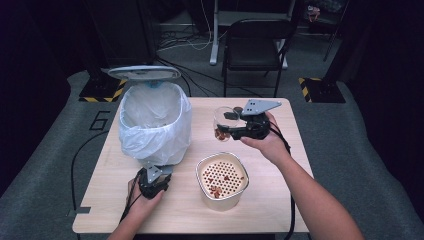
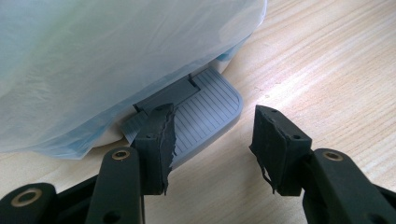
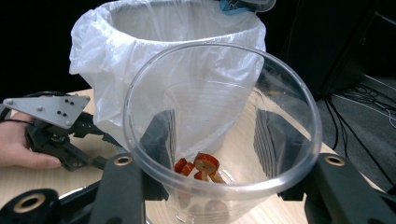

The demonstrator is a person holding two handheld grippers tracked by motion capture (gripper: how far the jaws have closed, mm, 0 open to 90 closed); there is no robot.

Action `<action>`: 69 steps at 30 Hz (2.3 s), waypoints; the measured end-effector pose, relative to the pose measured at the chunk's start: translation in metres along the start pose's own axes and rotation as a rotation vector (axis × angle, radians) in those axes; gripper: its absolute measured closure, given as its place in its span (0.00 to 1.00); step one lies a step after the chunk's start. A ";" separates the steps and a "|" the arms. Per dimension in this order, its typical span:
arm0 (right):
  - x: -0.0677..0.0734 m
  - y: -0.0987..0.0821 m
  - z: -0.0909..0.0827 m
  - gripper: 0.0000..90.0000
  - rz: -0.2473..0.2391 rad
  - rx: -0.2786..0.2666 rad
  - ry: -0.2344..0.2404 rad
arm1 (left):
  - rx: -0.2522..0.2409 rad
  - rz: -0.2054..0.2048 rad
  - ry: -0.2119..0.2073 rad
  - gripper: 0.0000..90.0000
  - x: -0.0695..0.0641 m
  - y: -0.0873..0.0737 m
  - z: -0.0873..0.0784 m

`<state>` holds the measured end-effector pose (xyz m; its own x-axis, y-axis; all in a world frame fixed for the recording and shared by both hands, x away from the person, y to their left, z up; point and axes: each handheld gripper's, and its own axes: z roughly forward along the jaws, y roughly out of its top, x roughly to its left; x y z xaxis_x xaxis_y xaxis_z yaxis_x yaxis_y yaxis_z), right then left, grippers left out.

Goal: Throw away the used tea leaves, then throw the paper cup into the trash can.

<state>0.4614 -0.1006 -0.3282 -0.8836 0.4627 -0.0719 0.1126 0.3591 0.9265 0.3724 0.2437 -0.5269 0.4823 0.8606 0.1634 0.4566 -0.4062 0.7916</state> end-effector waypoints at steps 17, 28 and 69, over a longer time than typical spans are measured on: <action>0.004 0.029 0.001 0.54 0.034 0.028 -0.015 | -0.006 -0.002 0.005 0.55 0.000 0.000 0.000; 0.007 0.054 0.008 0.54 0.060 0.031 -0.005 | -0.007 -0.009 0.003 0.55 -0.001 0.000 0.000; 0.029 0.123 0.107 0.53 0.038 0.067 0.077 | 0.000 0.011 -0.001 0.55 0.002 0.001 0.000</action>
<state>0.4986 0.0437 -0.2556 -0.9100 0.4146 -0.0067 0.1745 0.3976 0.9008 0.3733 0.2451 -0.5258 0.4882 0.8557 0.1718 0.4512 -0.4160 0.7896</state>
